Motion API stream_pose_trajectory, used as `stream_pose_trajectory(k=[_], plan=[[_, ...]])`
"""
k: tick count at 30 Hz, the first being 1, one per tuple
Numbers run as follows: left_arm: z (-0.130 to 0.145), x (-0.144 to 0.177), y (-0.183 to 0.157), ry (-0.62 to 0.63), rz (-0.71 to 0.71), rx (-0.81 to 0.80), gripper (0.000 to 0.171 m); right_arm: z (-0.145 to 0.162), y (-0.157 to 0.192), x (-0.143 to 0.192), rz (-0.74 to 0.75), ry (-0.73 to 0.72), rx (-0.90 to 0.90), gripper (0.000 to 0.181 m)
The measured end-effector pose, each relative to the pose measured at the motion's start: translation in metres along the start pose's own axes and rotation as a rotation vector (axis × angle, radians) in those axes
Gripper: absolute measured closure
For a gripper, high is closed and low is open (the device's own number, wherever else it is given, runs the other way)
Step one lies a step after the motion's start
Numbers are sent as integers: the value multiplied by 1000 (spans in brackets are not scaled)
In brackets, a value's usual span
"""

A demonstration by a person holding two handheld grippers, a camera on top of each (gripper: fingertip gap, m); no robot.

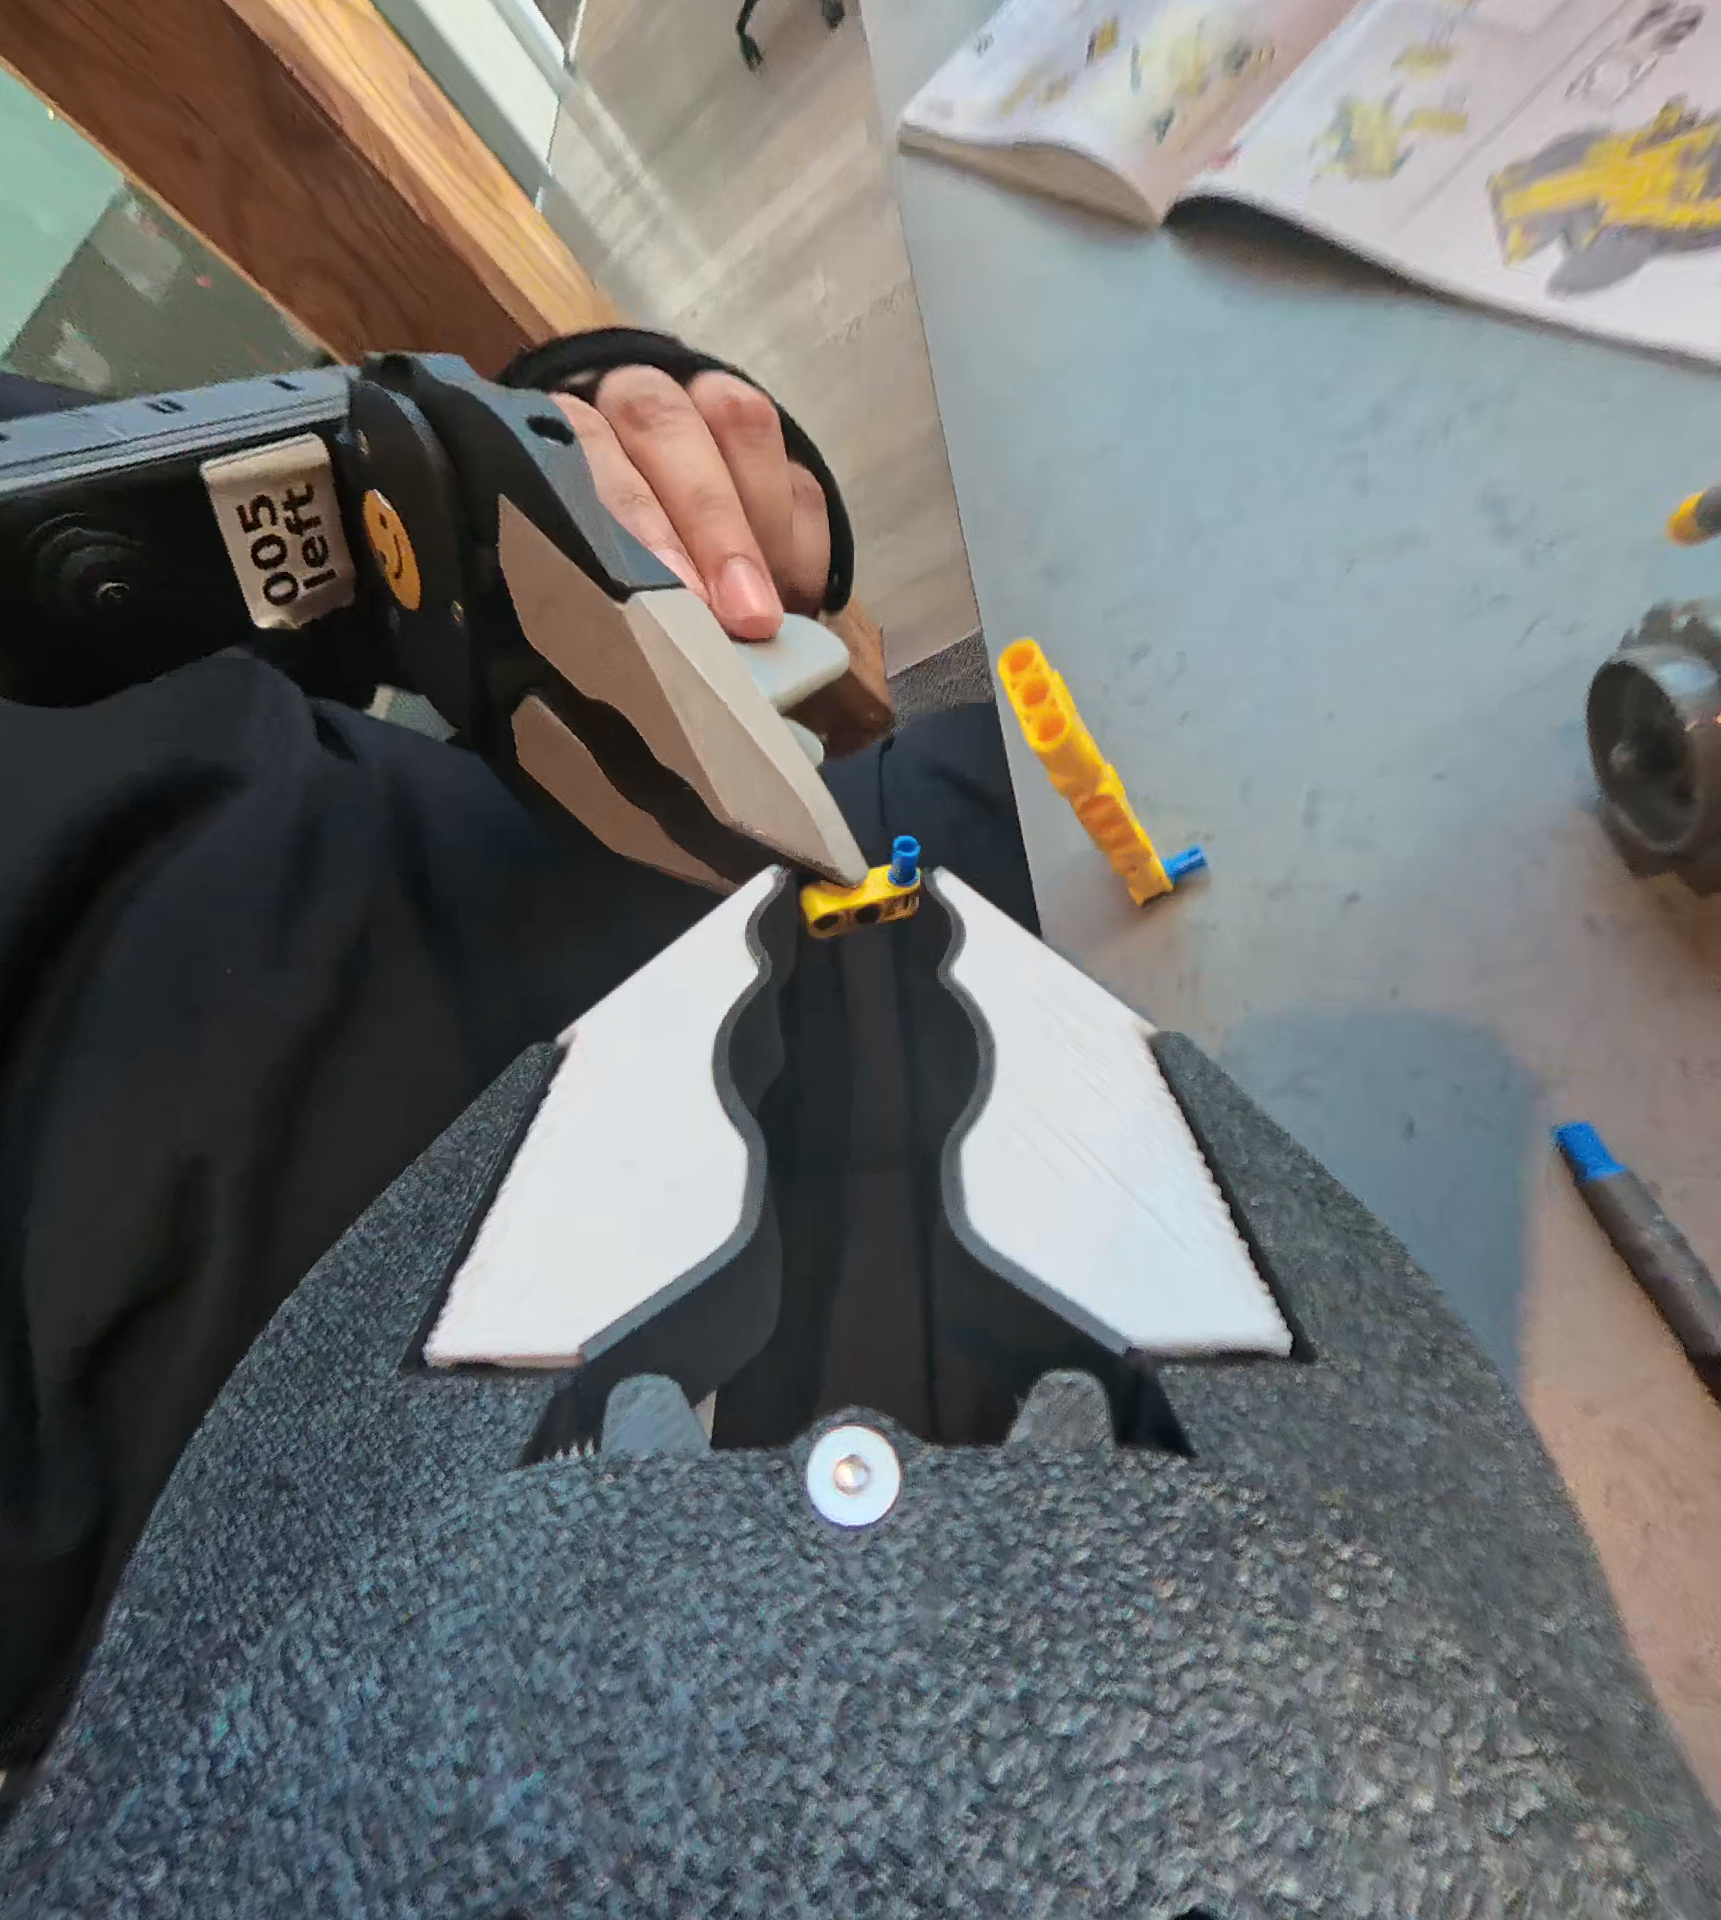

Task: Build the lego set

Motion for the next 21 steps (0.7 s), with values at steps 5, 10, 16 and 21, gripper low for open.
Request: stream_pose_trajectory(k=[5,10,16,21], plan=[[-2,7,9,-38,4,78,167,-11,4,2,26,-52,-3,157],[-4,10,14,-46,-31,62,168,-16,5,3,-20,-99,-66,157],[-4,12,17,-73,-51,99,168,-20,6,3,-35,-132,-80,157],[-5,13,21,-89,-63,120,167,-24,6,3,-55,-160,-111,157]])
Point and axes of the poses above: each gripper's, where its closed fingertips meet, x back along the fingers, z out of its underside, y = z × x across the jaws, the point moved 1 cm from there along x, back along the fingers, and after that the axes turned 7 degrees about y, right-handed, at the moved point
